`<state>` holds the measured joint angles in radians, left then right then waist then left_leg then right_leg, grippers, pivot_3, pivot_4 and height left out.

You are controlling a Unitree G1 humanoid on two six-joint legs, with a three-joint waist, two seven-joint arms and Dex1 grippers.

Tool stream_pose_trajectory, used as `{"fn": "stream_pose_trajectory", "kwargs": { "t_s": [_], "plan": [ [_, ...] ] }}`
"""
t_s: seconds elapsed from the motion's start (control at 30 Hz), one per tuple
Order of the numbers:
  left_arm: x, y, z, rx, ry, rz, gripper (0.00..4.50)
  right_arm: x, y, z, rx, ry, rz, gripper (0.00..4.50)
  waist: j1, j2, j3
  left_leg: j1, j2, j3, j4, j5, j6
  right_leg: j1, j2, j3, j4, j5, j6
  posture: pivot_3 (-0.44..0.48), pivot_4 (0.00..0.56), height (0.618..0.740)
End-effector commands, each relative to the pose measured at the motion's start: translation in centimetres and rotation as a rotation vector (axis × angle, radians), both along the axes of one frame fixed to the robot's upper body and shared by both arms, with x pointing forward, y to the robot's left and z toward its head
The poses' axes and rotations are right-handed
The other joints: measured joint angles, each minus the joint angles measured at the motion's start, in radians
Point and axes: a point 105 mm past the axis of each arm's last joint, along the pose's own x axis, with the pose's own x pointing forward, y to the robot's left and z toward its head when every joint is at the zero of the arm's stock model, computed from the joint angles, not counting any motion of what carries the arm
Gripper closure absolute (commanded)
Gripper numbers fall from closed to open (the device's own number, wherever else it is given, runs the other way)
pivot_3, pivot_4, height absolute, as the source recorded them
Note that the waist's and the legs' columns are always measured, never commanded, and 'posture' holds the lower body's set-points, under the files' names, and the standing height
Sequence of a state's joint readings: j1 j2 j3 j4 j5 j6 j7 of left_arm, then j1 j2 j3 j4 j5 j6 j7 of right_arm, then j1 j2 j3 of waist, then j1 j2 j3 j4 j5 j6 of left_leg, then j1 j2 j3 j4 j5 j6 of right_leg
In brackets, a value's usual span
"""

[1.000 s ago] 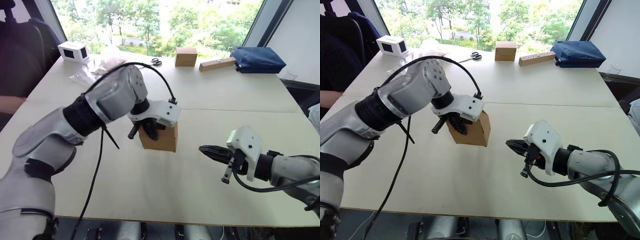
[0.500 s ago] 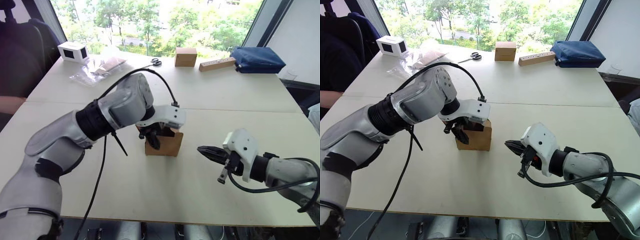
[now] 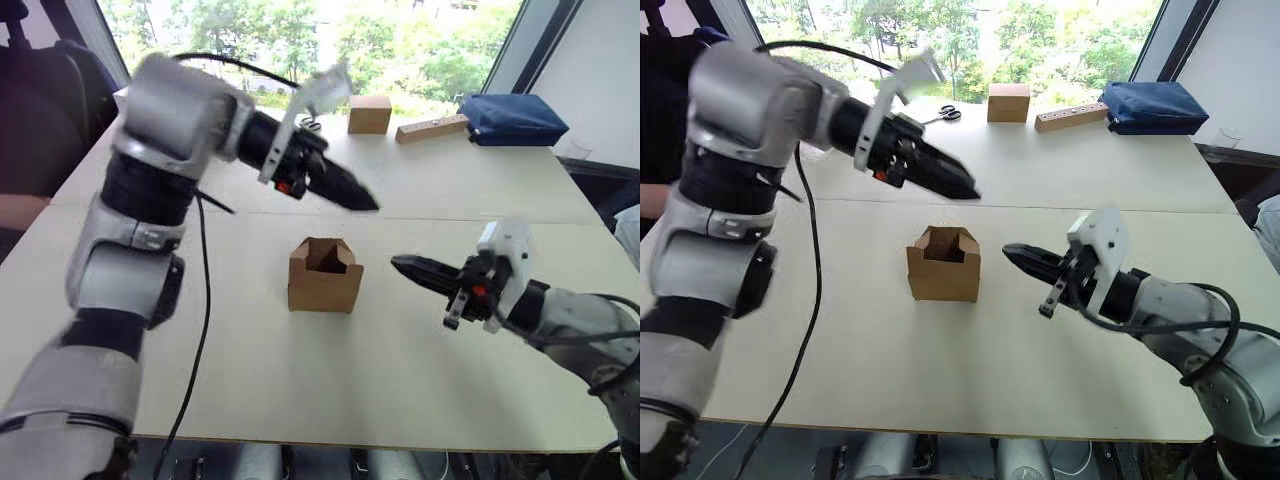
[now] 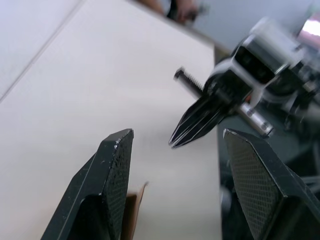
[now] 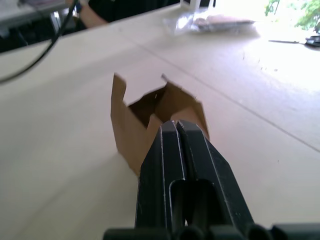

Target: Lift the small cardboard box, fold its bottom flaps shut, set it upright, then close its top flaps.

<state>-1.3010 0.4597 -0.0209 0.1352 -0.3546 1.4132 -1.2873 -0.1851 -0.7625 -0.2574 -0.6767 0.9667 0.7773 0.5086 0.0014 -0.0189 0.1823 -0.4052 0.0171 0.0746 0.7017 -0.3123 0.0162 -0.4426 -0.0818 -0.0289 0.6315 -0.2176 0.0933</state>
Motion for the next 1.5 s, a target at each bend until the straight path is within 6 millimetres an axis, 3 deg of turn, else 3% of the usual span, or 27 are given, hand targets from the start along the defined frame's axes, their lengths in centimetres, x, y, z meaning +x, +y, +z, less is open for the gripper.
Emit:
{"fn": "stream_pose_trajectory", "kwargs": {
  "t_s": [0.03,0.13,0.27,0.3,0.4,0.5,0.8,1.23,1.5],
  "plan": [
    [2.8,4.3,0.5,-0.132,-0.17,0.297,1.8,0.7,-0.3,1.3,0.013,-0.044,0.02,4.5,-0.005,0.0,0.0,0.0,0.0,0.0,0.0,0.0,0.0,0.0,0.0,0.0,0.0,0.0,0.0,0.0,0.15,0.74],
    [4.3,6.5,-0.3,-0.18,-0.194,0.447,2.65,1.5,-0.7,1.0,-0.034,-0.047,0.005,4.5,-0.003,-0.001,0.0,0.0,0.0,-0.001,0.0,0.001,-0.001,0.0,0.0,-0.001,0.0,0.0,0.0,0.0,0.15,0.74],
    [3.9,10.3,-4.0,-0.157,-0.237,0.525,4.28,3.2,-0.9,0.8,-0.101,-0.064,0.01,4.5,-0.004,0.001,-0.001,0.0,-0.001,0.002,0.0,0.0,-0.001,0.0,-0.003,0.0,-0.001,0.0,0.0,0.0,0.15,0.74],
    [3.5,10.7,-4.8,-0.159,-0.23,0.526,4.48,3.3,-0.7,0.7,-0.117,-0.067,0.03,4.5,-0.007,0.0,0.0,0.001,-0.001,0.002,0.0,0.0,-0.001,0.001,-0.003,0.001,-0.001,0.0,0.0,0.0,0.15,0.74],
    [1.2,11.2,-6.5,-0.241,-0.182,0.444,4.48,3.6,0.0,0.3,-0.164,-0.068,0.092,4.5,-0.009,-0.001,0.0,0.0,-0.001,0.002,0.0,0.001,-0.002,0.001,-0.003,0.0,-0.001,0.001,0.0,0.0,0.15,0.74],
    [0.5,11.4,-8.2,-0.256,-0.183,0.471,4.48,4.3,0.8,-0.4,-0.205,-0.07,0.113,4.5,-0.004,-0.001,0.0,-0.001,-0.002,0.001,0.0,0.001,-0.002,0.001,-0.004,-0.001,-0.001,0.001,0.0,0.0,0.15,0.74],
    [-2.4,7.3,-11.7,-0.127,-0.124,0.253,4.48,4.7,2.3,-2.3,-0.279,-0.069,0.165,4.5,0.007,-0.001,0.0,0.001,-0.002,0.001,0.0,0.0,-0.001,0.002,-0.005,-0.002,-0.001,0.001,-0.001,0.0,0.15,0.74],
    [-0.4,5.9,-13.6,-0.054,-0.153,0.2,4.48,6.1,3.9,-4.3,-0.335,-0.087,0.162,4.5,0.008,-0.001,0.0,0.001,-0.004,0.002,0.0,0.0,-0.001,0.002,-0.004,-0.002,-0.001,0.001,-0.001,0.0,0.15,0.74],
    [0.0,5.3,-15.2,0.007,-0.165,0.148,4.48,5.9,4.9,-5.0,-0.365,-0.086,0.229,4.5,0.008,-0.001,0.0,0.001,-0.004,0.001,0.0,0.0,-0.001,0.002,-0.003,-0.002,-0.001,0.001,-0.001,0.0,0.15,0.74]
  ]
}}
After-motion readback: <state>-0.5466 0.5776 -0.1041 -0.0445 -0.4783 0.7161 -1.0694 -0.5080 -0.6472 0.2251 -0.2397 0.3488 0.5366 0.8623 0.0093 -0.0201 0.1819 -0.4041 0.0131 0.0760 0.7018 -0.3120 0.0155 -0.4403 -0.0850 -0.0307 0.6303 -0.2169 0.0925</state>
